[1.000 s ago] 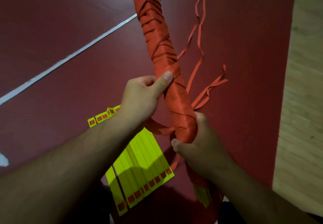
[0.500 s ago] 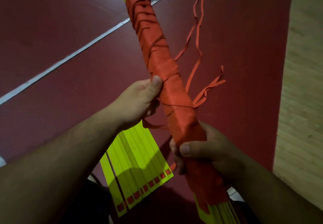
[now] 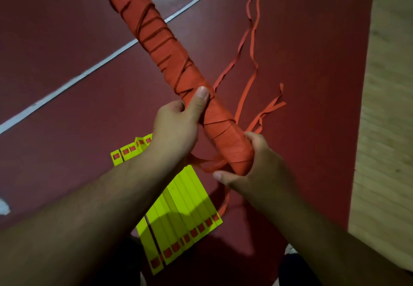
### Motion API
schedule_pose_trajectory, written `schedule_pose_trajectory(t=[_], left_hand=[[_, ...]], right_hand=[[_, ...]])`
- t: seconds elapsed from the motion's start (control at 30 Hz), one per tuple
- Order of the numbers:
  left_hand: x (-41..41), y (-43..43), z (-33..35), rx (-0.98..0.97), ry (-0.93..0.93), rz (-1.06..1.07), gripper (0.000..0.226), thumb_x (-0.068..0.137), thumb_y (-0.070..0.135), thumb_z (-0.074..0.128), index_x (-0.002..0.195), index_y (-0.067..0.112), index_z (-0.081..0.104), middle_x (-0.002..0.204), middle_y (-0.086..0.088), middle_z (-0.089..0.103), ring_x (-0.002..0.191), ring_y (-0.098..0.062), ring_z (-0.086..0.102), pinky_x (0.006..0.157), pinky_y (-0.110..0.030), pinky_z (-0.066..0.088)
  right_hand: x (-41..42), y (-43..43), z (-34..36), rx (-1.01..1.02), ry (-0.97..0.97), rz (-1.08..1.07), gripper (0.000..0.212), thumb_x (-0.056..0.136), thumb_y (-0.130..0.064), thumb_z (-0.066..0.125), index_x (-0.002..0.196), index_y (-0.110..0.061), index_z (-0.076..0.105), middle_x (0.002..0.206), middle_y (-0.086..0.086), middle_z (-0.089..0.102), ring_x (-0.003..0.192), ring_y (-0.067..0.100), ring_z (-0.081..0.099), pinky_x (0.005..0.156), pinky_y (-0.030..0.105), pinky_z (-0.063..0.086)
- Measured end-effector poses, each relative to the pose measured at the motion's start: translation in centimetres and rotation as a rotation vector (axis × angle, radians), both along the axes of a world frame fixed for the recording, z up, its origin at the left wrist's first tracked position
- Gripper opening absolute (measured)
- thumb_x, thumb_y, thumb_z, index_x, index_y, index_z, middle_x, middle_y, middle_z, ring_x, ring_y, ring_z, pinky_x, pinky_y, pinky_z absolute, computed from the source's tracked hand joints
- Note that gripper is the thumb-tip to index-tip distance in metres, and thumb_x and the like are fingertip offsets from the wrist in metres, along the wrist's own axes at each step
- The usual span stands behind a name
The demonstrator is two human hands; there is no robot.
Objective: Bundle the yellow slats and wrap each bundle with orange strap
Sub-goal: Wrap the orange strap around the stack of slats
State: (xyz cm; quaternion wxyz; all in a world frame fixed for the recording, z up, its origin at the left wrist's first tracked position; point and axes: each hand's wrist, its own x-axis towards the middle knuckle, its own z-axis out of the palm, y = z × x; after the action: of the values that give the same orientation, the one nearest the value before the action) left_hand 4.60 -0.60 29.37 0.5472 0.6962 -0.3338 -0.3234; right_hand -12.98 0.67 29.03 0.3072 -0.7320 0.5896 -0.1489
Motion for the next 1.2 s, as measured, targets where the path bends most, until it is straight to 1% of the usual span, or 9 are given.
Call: schedule_pose_trajectory(t=[0.2, 0.3, 0.5, 0.67, 0.83, 0.93, 1.0, 1.07, 1.2], left_hand=[[0.8, 0.1, 0.4, -0.027, -0.121, -0.205, 0.049, 0.089, 0.052, 0.063, 0.064, 0.015, 0.043, 0.049, 0.006, 0.035, 0.044, -0.01, 0.033, 0.044, -0.027, 0.027], [1.0, 0.2, 0.7, -0.061, -0.096, -0.278, 0.043, 0.089, 0.045, 0.065, 0.077, 0.006, 0.051, 0.061, -0.008, 0.033, 0.048, -0.014, 0.033, 0.041, -0.026, 0.025], [1.6, 0.4, 0.9, -0.105, -0.003, -0.386, 0.049, 0.078, 0.043, 0.066, 0.08, -0.004, 0.053, 0.054, 0.003, 0.03, 0.042, -0.006, 0.028, 0.039, -0.02, 0.026], [2.7, 0.4, 0.8, -0.153, -0.002, -0.485, 0.034, 0.084, 0.044, 0.076, 0.082, 0.013, 0.062, 0.055, 0.005, 0.042, 0.044, -0.007, 0.031, 0.04, -0.019, 0.027], [3.1, 0.3, 0.6, -0.156, 0.026, -0.521, 0.041, 0.08, 0.046, 0.073, 0.093, 0.008, 0.066, 0.066, -0.004, 0.051, 0.05, -0.011, 0.033, 0.042, -0.021, 0.027], [3.2, 0.1, 0.4, -0.169, 0.126, -0.494, 0.04, 0.076, 0.043, 0.079, 0.086, 0.011, 0.058, 0.052, 0.013, 0.049, 0.043, -0.002, 0.03, 0.04, -0.017, 0.024], [3.4, 0.0, 0.4, -0.177, 0.129, -0.52, 0.06, 0.064, 0.064, 0.081, 0.083, 0.014, 0.055, 0.051, 0.013, 0.05, 0.043, -0.001, 0.031, 0.04, -0.016, 0.026], [3.6, 0.0, 0.4, -0.183, 0.176, -0.57, 0.067, 0.055, 0.078, 0.075, 0.08, 0.02, 0.054, 0.057, 0.013, 0.05, 0.045, -0.004, 0.032, 0.041, -0.017, 0.026], [3.1, 0.3, 0.4, -0.212, 0.375, -0.657, 0.067, 0.056, 0.074, 0.077, 0.077, 0.018, 0.049, 0.063, 0.003, 0.041, 0.041, -0.004, 0.031, 0.042, -0.02, 0.022]], right_hand=[[-0.4, -0.3, -0.7, -0.073, 0.005, -0.046, 0.051, 0.066, -0.039, 0.075, 0.112, -0.033, 0.052, 0.085, -0.009, 0.065, 0.079, 0.018, 0.065, 0.069, 0.034, 0.053], [-0.7, -0.6, -0.6, -0.093, -0.016, -0.048, 0.047, 0.066, -0.037, 0.075, 0.107, -0.034, 0.053, 0.079, -0.01, 0.063, 0.075, 0.017, 0.063, 0.067, 0.033, 0.052], [-1.2, -0.8, -0.4, -0.06, -0.065, -0.008, 0.044, 0.064, -0.036, 0.076, 0.103, -0.033, 0.056, 0.078, -0.013, 0.062, 0.072, 0.006, 0.059, 0.064, 0.024, 0.045], [-1.3, -1.1, 0.0, 0.024, -0.121, 0.061, 0.034, 0.064, -0.031, 0.079, 0.093, -0.025, 0.06, 0.077, -0.008, 0.062, 0.071, 0.001, 0.056, 0.059, 0.011, 0.04], [-1.5, -1.2, 0.4, 0.174, -0.241, 0.071, 0.052, 0.049, -0.047, 0.071, 0.093, -0.02, 0.066, 0.082, -0.003, 0.067, 0.073, 0.011, 0.06, 0.065, 0.025, 0.046], [-1.4, -0.8, 1.3, 0.271, -0.396, 0.114, 0.026, 0.055, -0.031, 0.074, 0.077, -0.02, 0.065, 0.065, -0.002, 0.064, 0.059, 0.01, 0.056, 0.059, 0.033, 0.048], [-1.3, -0.6, 1.9, 0.323, -0.45, 0.17, 0.016, 0.057, -0.024, 0.073, 0.071, -0.026, 0.065, 0.059, -0.005, 0.06, 0.054, 0.009, 0.053, 0.053, 0.03, 0.046], [-1.4, -0.5, 2.4, 0.405, -0.531, 0.22, 0.017, 0.057, -0.017, 0.071, 0.068, -0.029, 0.065, 0.058, -0.005, 0.058, 0.052, 0.009, 0.053, 0.049, 0.025, 0.045], [-1.7, -0.4, 2.7, 0.697, -0.729, 0.267, 0.025, 0.055, -0.008, 0.071, 0.079, -0.018, 0.07, 0.063, 0.005, 0.064, 0.05, 0.017, 0.06, 0.048, 0.024, 0.048]])
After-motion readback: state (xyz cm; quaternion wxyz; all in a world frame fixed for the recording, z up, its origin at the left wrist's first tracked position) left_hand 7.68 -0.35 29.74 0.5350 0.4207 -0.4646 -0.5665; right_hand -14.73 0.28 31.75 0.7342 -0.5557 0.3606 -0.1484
